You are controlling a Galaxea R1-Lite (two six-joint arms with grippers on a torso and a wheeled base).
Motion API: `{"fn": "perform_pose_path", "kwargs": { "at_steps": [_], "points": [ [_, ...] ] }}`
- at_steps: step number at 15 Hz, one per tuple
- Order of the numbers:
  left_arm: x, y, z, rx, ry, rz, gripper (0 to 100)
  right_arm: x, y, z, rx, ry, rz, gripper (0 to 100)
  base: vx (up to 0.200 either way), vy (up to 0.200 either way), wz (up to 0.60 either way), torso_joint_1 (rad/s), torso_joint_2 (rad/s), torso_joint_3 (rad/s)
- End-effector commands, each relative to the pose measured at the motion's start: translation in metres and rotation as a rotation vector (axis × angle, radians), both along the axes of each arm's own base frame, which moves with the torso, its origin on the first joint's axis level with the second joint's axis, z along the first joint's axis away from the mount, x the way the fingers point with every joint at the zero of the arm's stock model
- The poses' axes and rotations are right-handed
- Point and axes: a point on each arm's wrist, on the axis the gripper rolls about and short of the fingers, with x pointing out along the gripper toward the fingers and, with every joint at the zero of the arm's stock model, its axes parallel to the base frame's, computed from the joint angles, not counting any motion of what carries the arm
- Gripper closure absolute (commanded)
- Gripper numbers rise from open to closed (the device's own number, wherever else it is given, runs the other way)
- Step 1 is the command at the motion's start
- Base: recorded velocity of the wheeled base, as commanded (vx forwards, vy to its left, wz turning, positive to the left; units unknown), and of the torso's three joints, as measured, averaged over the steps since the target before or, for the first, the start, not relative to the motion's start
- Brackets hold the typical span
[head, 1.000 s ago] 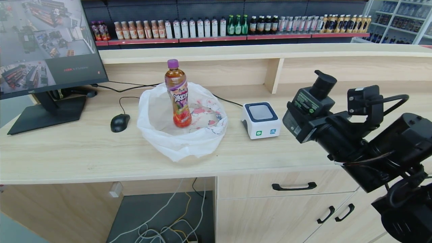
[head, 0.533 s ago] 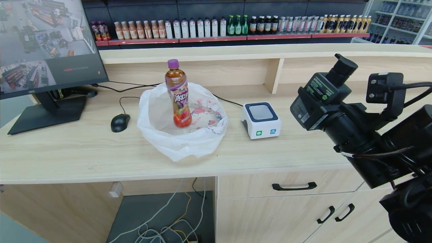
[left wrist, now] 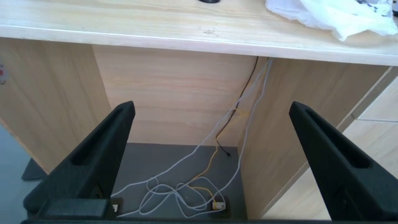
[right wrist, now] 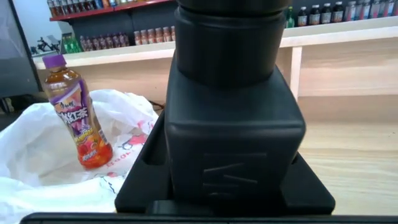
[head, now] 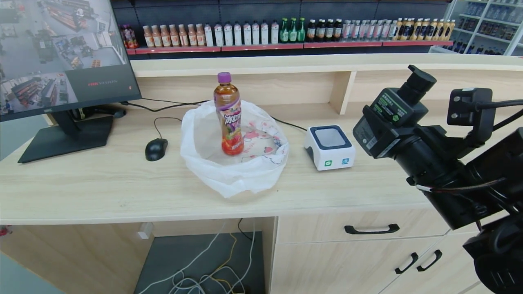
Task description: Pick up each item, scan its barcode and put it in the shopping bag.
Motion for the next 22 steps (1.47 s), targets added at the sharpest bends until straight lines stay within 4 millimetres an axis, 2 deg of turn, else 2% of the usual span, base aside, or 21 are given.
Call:
{"fn": "perform_pose_path", "kwargs": {
  "at_steps": [1,6,11,15,18,22],
  "points": [
    [0.000,0.000,0.000,0.000,-0.001,0.002,0,0.001,0.000,-0.001,-0.001,0.001,-0.003,100,0.000,0.200,0.00,0.002,0.00,0.007],
    [0.000,0.000,0.000,0.002,-0.001,0.002,0,0.004,0.001,-0.003,-0.007,0.007,-0.004,100,0.000,0.200,0.00,0.003,0.00,0.004],
    [0.000,0.000,0.000,0.005,-0.001,0.002,0,0.008,0.006,-0.010,-0.017,0.029,0.008,100,0.000,0.000,0.00,0.000,0.00,0.000],
    [0.000,0.000,0.000,0.005,-0.001,0.002,0,0.002,0.025,-0.017,-0.034,0.049,0.077,100,0.000,0.000,0.00,0.000,0.00,0.000],
    [0.000,0.000,0.000,0.003,-0.001,0.002,0,0.010,0.033,-0.025,-0.058,0.062,0.089,100,0.000,0.000,0.00,0.000,0.00,0.000],
    [0.000,0.000,0.000,0.003,-0.001,0.002,0,0.039,0.056,-0.013,-0.041,0.023,0.112,100,0.000,0.000,0.00,0.000,0.00,0.000]
  ]
}}
